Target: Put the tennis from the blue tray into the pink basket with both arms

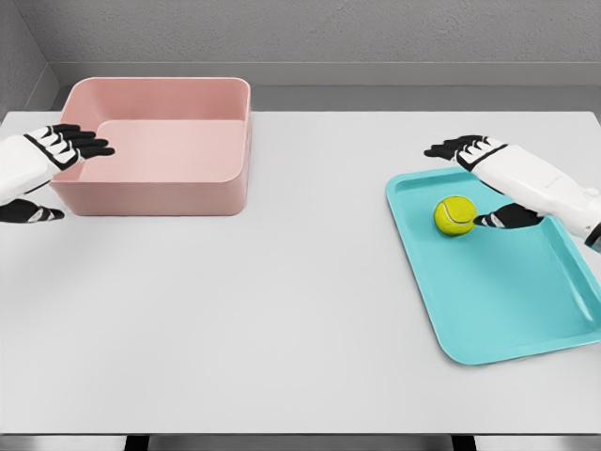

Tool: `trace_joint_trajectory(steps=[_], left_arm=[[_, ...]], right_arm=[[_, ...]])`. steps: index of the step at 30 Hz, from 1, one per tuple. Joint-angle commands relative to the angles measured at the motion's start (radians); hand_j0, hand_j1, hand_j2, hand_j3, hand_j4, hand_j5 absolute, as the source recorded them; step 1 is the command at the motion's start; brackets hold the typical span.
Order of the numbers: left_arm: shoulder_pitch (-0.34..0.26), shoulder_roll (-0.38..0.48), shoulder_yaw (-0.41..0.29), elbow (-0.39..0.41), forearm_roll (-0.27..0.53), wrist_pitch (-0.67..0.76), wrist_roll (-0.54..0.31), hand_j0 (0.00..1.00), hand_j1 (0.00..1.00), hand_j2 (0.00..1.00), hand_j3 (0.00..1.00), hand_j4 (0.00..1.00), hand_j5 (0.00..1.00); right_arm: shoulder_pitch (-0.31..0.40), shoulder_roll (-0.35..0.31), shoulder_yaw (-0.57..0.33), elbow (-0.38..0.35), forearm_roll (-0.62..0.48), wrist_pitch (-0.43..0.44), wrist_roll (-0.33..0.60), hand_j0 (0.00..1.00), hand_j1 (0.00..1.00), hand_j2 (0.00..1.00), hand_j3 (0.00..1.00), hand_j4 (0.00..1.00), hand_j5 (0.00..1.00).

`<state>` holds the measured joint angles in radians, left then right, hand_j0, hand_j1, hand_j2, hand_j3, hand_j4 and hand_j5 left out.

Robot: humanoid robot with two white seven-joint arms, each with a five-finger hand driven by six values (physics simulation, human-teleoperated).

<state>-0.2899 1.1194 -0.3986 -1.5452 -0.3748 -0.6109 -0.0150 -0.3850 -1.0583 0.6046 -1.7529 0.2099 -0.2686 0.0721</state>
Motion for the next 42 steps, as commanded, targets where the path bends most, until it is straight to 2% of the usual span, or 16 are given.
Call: trace_joint_trajectory(steps=[1, 5, 6, 8, 12, 15, 17, 18, 19, 26, 29, 39, 42], left_arm=[[0.000, 0.003, 0.001, -0.004, 0.002, 0.000, 0.000, 1.00, 1.00, 1.00, 1.00, 1.00, 1.00], [0.002, 0.003, -0.003, -0.019, -0.007, 0.000, 0.000, 1.00, 1.00, 1.00, 1.00, 1.00, 1.00], [0.002, 0.003, -0.003, -0.024, -0.012, 0.000, 0.000, 1.00, 1.00, 1.00, 1.00, 1.00, 1.00], [0.002, 0.003, -0.005, -0.029, -0.013, 0.000, 0.000, 1.00, 1.00, 1.00, 1.00, 1.00, 1.00], [0.002, 0.003, -0.005, -0.032, -0.023, 0.000, 0.000, 1.00, 1.00, 1.00, 1.00, 1.00, 1.00], [0.002, 0.003, -0.005, -0.033, -0.026, 0.000, 0.000, 1.00, 1.00, 1.00, 1.00, 1.00, 1.00], [0.003, 0.003, -0.005, -0.033, -0.026, 0.000, 0.000, 1.00, 1.00, 1.00, 1.00, 1.00, 1.00], [0.002, 0.003, -0.005, -0.033, -0.026, 0.000, 0.000, 1.00, 1.00, 1.00, 1.00, 1.00, 1.00], [0.002, 0.003, -0.005, -0.033, -0.026, 0.000, 0.000, 1.00, 1.00, 1.00, 1.00, 1.00, 1.00], [0.002, 0.003, -0.003, -0.033, -0.032, 0.000, 0.000, 1.00, 1.00, 1.00, 1.00, 1.00, 1.00], [0.002, 0.002, -0.002, -0.032, -0.036, 0.000, 0.000, 1.00, 1.00, 1.00, 1.00, 1.00, 1.00], [0.002, 0.002, 0.000, -0.030, -0.036, 0.000, -0.008, 1.00, 1.00, 1.00, 1.00, 1.00, 1.00], [0.002, 0.002, 0.001, -0.029, -0.038, 0.000, -0.008, 1.00, 1.00, 1.00, 1.00, 1.00, 1.00]], right_arm=[[-0.002, -0.002, -0.002, 0.000, -0.003, 0.000, 0.003, 1.00, 1.00, 1.00, 1.00, 1.00, 1.00], [0.003, -0.003, 0.000, 0.007, -0.004, 0.031, 0.015, 1.00, 1.00, 1.00, 1.00, 1.00, 1.00], [0.003, -0.003, 0.001, 0.009, -0.004, 0.087, 0.040, 1.00, 1.00, 1.00, 1.00, 1.00, 1.00], [-0.006, 0.004, 0.004, 0.006, -0.004, 0.192, 0.196, 1.00, 1.00, 1.00, 1.00, 1.00, 1.00], [-0.012, 0.012, 0.011, 0.030, -0.004, 0.335, 0.235, 1.00, 1.00, 1.00, 1.00, 1.00, 1.00], [-0.046, 0.024, 0.035, 0.038, -0.004, 0.339, 0.242, 1.00, 1.00, 1.00, 1.00, 1.00, 1.00], [-0.149, 0.072, 0.119, 0.064, -0.004, 0.400, 0.377, 1.00, 1.00, 1.00, 1.00, 1.00, 1.00], [-0.206, 0.084, 0.181, 0.084, -0.004, 0.411, 0.405, 1.00, 1.00, 1.00, 1.00, 1.00, 1.00], [-0.218, 0.107, 0.192, 0.095, -0.004, 0.411, 0.436, 1.00, 1.00, 1.00, 1.00, 1.00, 1.00], [-0.273, 0.113, 0.216, 0.122, -0.007, 0.413, 0.508, 1.00, 1.00, 1.00, 1.00, 1.00, 1.00], [-0.336, 0.158, 0.293, 0.171, -0.007, 0.413, 0.525, 1.00, 1.00, 1.00, 1.00, 1.00, 1.00], [-0.368, 0.179, 0.304, 0.207, -0.006, 0.448, 0.526, 1.00, 1.00, 1.00, 1.00, 1.00, 1.00], [-0.399, 0.199, 0.346, 0.233, -0.006, 0.448, 0.526, 1.00, 1.00, 1.00, 1.00, 1.00, 1.00]])
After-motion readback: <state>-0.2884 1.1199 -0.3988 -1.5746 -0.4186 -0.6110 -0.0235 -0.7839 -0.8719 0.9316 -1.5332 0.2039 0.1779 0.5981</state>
